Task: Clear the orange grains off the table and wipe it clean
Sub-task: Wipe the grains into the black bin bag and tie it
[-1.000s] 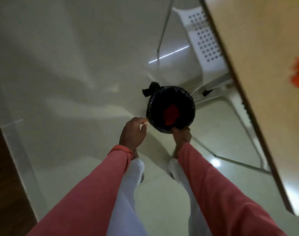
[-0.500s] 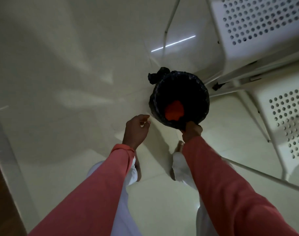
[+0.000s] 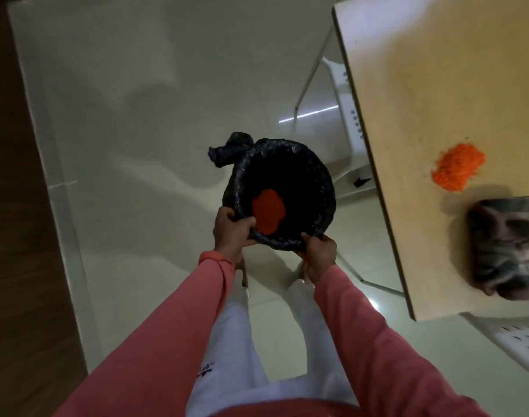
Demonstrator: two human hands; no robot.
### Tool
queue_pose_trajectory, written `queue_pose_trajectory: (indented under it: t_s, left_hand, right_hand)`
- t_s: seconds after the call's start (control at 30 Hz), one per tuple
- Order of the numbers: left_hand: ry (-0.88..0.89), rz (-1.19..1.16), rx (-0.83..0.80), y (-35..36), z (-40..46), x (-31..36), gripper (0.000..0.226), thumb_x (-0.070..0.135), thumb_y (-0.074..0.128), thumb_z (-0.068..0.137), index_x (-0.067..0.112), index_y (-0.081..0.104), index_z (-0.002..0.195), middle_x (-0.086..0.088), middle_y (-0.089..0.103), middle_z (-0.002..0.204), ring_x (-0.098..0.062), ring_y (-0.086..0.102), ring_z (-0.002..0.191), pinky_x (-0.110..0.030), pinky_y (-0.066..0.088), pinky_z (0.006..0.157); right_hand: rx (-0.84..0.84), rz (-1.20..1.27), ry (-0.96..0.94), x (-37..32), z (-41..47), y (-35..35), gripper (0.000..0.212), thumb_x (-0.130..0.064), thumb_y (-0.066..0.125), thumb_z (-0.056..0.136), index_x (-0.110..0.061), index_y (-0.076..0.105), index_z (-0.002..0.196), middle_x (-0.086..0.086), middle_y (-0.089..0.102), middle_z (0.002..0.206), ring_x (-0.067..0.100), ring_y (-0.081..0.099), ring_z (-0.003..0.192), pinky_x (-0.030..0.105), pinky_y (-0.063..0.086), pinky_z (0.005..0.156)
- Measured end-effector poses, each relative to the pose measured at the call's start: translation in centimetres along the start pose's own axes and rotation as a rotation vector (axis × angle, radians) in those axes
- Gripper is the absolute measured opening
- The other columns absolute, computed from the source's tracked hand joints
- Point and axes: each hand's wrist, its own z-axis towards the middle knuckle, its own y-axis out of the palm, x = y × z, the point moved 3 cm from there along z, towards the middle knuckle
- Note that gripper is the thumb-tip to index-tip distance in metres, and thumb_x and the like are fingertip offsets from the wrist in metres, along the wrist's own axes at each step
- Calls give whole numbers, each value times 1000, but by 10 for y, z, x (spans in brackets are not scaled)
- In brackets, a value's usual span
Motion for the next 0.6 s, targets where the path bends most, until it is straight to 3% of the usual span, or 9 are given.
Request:
queue_pose_trajectory:
  t_s: [0.07,0.2,0.27,0.37,0.47,0.6]
  left_hand:
    - [12,6,35,-6,-25,10,29,5,68,69,15,61,95,-11,69,99,-31,69,88,-49,61,69]
    - [11,-38,75,-6,-64,21,29,0,65,63,13,62,88,-15,70,95,-35,68,87,-53,60,64]
    - [30,-49,71,0,-88,26,30,-3,62,62,7,59,90,-18,67,97,-37,67,88,-54,59,58]
    - [66,-69,40,16,-119,30,27,-7,60,70,2,57,96,-20,63,104,-37,64,90,-46,59,54]
    - [89,-105,19,34,-137,33,28,-10,57,77,0,55,103,-18,60,107,-31,61,88,-35,59,52]
    - [68,-163,-6,56,-149,32,39,-11,59,79,6,54,114,-14,59,116,-32,61,99,-36,60,60]
  right_hand:
    - [36,-243,-123,-22,-36,-12,45,-27,77,76,-8,68,115,8,71,103,27,70,92,36,56,86]
    - [11,-581,-441,-59,-100,-39,44,-27,71,89,-8,63,128,12,70,115,29,64,109,22,42,82]
    - [-33,-620,-602,-73,-127,-54,47,-28,71,91,-8,61,132,12,70,119,27,64,113,24,47,88]
    - [3,-695,-857,-90,-148,-82,42,-27,70,90,-11,64,128,9,72,115,25,67,107,36,54,92]
    - [98,-788,-1082,-108,-156,-111,36,-22,68,90,-9,64,124,10,70,115,28,65,104,36,53,86]
    - [322,-865,-1268,-127,-150,-155,37,-17,68,90,-3,61,124,17,64,123,36,58,116,41,49,93]
